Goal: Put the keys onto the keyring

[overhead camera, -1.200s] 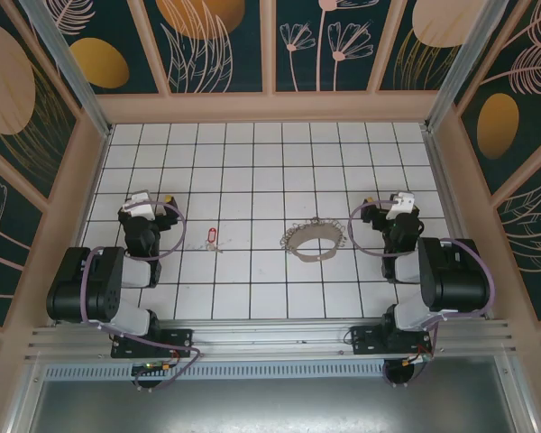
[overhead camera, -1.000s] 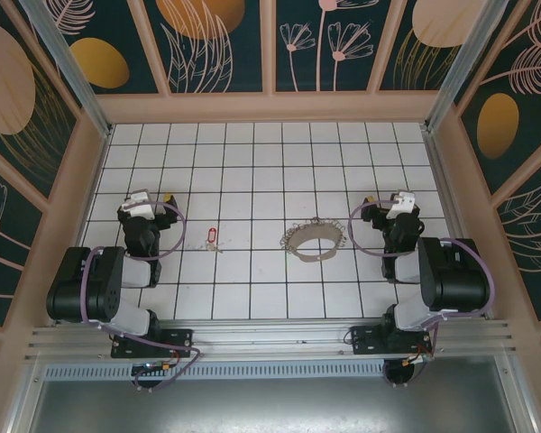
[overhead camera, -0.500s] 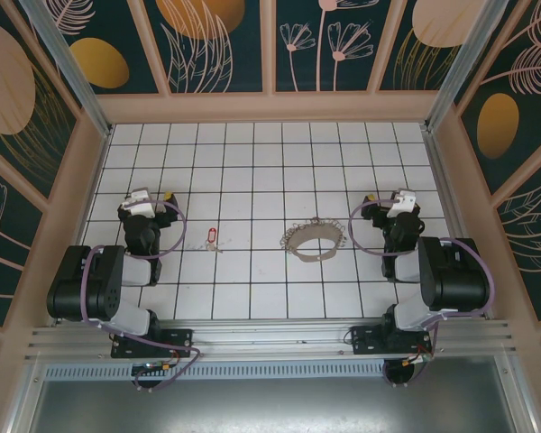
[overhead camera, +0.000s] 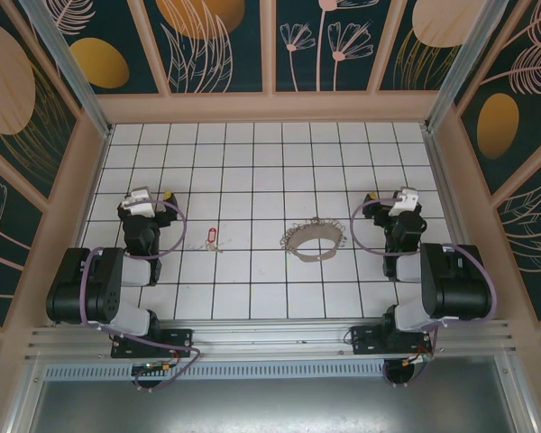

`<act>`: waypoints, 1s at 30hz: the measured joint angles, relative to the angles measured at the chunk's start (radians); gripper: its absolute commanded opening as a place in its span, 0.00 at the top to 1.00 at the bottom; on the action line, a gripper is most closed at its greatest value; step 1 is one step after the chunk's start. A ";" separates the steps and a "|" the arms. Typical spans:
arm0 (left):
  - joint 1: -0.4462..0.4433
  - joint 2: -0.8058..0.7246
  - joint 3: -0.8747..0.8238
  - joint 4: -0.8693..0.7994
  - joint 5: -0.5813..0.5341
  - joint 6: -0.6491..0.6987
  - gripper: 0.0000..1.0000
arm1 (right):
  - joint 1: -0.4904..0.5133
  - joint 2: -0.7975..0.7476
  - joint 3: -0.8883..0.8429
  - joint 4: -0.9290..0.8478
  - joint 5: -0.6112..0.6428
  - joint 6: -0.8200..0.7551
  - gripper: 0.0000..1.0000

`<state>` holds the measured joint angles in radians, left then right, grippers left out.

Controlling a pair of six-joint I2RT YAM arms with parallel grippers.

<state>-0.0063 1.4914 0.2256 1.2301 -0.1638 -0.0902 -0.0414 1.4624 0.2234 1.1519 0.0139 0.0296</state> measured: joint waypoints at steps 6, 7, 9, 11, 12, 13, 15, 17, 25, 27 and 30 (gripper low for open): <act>0.000 -0.035 0.003 -0.032 -0.004 0.000 0.02 | -0.003 -0.050 0.000 -0.019 0.024 0.011 0.03; 0.000 -0.047 0.008 -0.050 -0.005 0.000 0.02 | -0.003 -0.065 0.000 -0.032 0.027 0.012 0.03; 0.000 -0.067 0.025 -0.093 -0.006 0.000 0.02 | -0.003 -0.099 0.001 -0.062 0.040 0.018 0.02; 0.000 -0.088 0.046 -0.136 -0.010 0.000 0.02 | -0.003 -0.137 0.006 -0.101 0.051 0.030 0.01; 0.000 -0.101 0.059 -0.163 -0.013 0.000 0.02 | -0.003 -0.158 0.013 -0.126 0.057 0.035 0.01; 0.000 -0.116 0.075 -0.193 -0.017 0.000 0.02 | -0.004 -0.178 0.024 -0.155 0.061 0.045 0.01; 0.000 -0.145 0.112 -0.261 -0.021 -0.005 0.01 | -0.006 -0.218 0.071 -0.248 0.074 0.092 0.01; 0.000 -0.171 0.163 -0.340 -0.020 -0.018 0.02 | -0.011 -0.241 0.154 -0.370 0.090 0.162 0.01; 0.000 -0.243 0.386 -0.678 0.063 -0.192 0.01 | -0.043 -0.245 0.328 -0.680 0.003 0.339 0.06; -0.002 -0.251 0.433 -0.742 0.120 -0.253 0.02 | -0.042 -0.250 0.325 -0.748 -0.066 0.361 0.11; -0.018 -0.277 0.454 -0.810 0.198 -0.344 0.02 | -0.034 -0.275 0.317 -0.838 -0.140 0.378 0.16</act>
<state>-0.0238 1.2140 0.6792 0.4202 0.0341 -0.4347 -0.0757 1.1877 0.5404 0.3134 -0.1257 0.4076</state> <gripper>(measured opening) 0.985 0.870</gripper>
